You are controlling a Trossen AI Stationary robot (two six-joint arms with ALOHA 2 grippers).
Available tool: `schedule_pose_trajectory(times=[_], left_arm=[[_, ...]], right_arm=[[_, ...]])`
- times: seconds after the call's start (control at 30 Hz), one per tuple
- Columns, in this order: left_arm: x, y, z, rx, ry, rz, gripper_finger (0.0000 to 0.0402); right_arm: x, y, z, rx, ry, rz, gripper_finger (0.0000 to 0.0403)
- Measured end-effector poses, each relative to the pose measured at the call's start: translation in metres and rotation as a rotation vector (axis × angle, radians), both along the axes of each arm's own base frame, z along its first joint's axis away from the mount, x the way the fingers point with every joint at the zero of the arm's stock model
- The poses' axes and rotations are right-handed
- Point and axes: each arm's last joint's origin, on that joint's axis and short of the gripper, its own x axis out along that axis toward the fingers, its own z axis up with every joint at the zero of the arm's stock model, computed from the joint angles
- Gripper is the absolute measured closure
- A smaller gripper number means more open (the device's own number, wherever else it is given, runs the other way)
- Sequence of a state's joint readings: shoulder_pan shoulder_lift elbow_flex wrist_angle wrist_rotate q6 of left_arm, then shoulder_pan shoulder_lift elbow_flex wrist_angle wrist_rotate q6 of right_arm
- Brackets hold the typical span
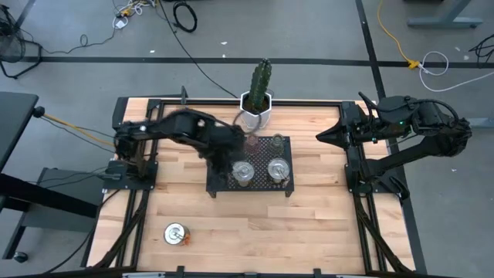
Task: Pick & Place candle stick holders
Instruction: Put the top silver scented candle on the shelf
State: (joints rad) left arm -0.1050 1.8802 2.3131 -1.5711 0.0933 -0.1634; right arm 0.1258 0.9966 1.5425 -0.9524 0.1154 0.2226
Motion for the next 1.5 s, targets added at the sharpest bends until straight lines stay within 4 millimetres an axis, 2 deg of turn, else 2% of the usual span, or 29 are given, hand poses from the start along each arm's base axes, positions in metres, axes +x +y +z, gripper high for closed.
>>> schedule_pose_trajectory(times=[0.17,0.37,0.87,1.07,1.4,1.5], left_arm=[[-0.025,0.012,0.024,0.037,-0.085,0.016,0.0401],[-0.047,0.023,0.042,0.065,-0.156,-0.004,0.0394],[-0.043,0.054,0.040,0.145,-0.156,0.038,0.0399],[-0.032,0.051,0.015,0.136,-0.190,0.040,0.0400],[-0.073,0.047,-0.015,0.096,-0.193,0.102,0.0401],[-0.075,0.045,-0.033,0.063,-0.159,0.101,0.0401]], right_arm=[[0.000,0.000,0.000,0.000,0.000,0.000,0.0380],[0.000,0.000,0.000,-0.019,0.000,0.007,0.0380],[0.000,-0.001,0.000,-0.033,-0.001,-0.022,0.0380],[0.000,-0.001,0.000,-0.037,-0.002,-0.021,0.0380],[0.000,-0.002,0.000,-0.051,-0.001,-0.037,0.0380],[0.001,-0.002,0.000,-0.055,0.000,-0.047,0.0380]])
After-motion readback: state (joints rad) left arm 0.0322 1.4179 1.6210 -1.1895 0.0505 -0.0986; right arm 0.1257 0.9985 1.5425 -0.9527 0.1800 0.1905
